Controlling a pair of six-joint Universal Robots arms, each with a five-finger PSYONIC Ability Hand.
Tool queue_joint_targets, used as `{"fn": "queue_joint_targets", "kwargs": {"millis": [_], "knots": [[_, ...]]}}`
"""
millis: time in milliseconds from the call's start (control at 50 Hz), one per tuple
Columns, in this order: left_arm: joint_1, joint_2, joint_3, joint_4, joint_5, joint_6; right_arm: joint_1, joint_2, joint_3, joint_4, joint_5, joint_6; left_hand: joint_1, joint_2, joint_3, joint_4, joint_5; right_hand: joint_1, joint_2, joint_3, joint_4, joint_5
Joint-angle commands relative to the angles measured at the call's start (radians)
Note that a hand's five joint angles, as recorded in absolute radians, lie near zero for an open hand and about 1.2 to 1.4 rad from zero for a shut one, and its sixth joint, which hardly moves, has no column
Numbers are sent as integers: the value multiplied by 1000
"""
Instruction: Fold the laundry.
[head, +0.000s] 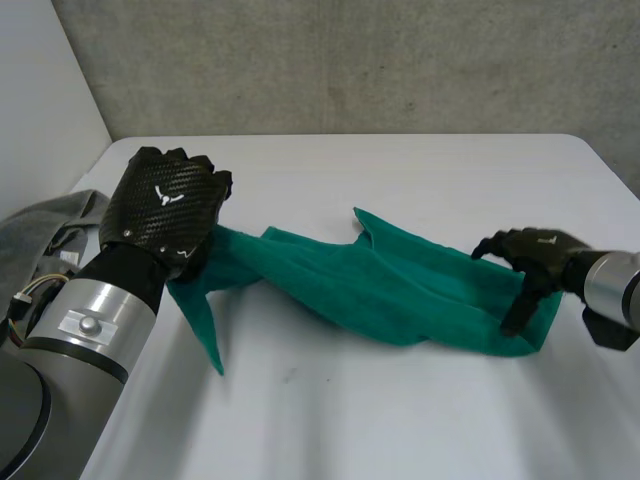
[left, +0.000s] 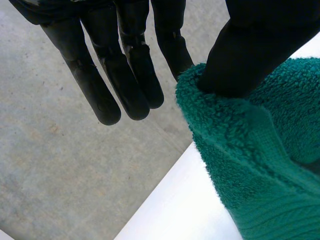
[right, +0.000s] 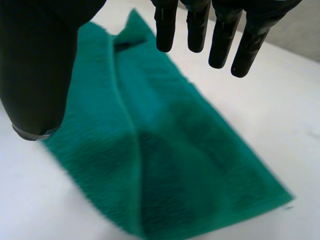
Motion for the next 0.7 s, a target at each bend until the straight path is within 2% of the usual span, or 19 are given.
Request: {"fn": "queue_joint_targets", "kwargs": {"millis": [20, 160, 180, 220, 240, 260, 280, 380, 400, 480, 560, 660, 700], "knots": [[-8, 15, 27, 0, -2, -2, 32, 3, 128, -86, -20, 40, 131, 158, 158, 154, 142, 41, 16, 23, 14, 19], [-41, 33, 84, -2, -5, -65, 92, 22, 200, -269, -8, 115, 140, 167, 167, 163, 150, 52, 28, 35, 26, 30], [-44, 36, 90, -2, -5, -75, 97, 47, 205, -298, -5, 123, 143, 170, 170, 166, 153, 134, 109, 116, 107, 112], [-57, 48, 108, -2, -6, -98, 98, 68, 205, -317, -2, 121, 146, 173, 173, 169, 156, 476, 451, 459, 450, 454], [-60, 53, 114, -2, -8, -104, 104, 79, 200, -317, 0, 115, 149, 176, 176, 172, 159, 876, 851, 859, 850, 854], [-66, 65, 125, -2, -9, -113, 104, 79, 199, -314, 0, 114, 149, 176, 176, 172, 159, 1101, 1076, 1084, 1075, 1079], [-67, 73, 131, -2, -9, -116, 103, 76, 199, -312, 2, 112, 149, 176, 176, 172, 159, 1166, 1142, 1149, 1140, 1144], [-69, 130, 159, -2, -11, -121, 95, -14, 189, -292, -5, 65, 149, 176, 176, 172, 159, 1167, 1142, 1150, 1140, 1145], [-69, 139, 162, -2, -11, -121, 94, -108, 185, -276, -5, 39, 149, 176, 176, 172, 159, 1167, 1142, 1150, 1140, 1145], [-66, 180, 185, -2, -12, -122, 31, -325, 136, -198, -15, -17, 158, 185, 185, 181, 168, 1167, 1142, 1150, 1140, 1145], [-66, 211, 209, -5, -14, -130, -32, -428, 4, -101, -18, -32, 161, 188, 188, 184, 171, 1167, 1142, 1150, 1140, 1145], [-67, 222, 237, -20, -23, -160, -35, -432, -172, -18, -21, -32, 161, 188, 188, 184, 171, 1167, 1142, 1150, 1140, 1145], [-69, 214, 237, -25, -29, -167, -35, -381, -238, 2, -26, -31, 161, 188, 188, 184, 171, 1167, 1142, 1150, 1140, 1145]]}}
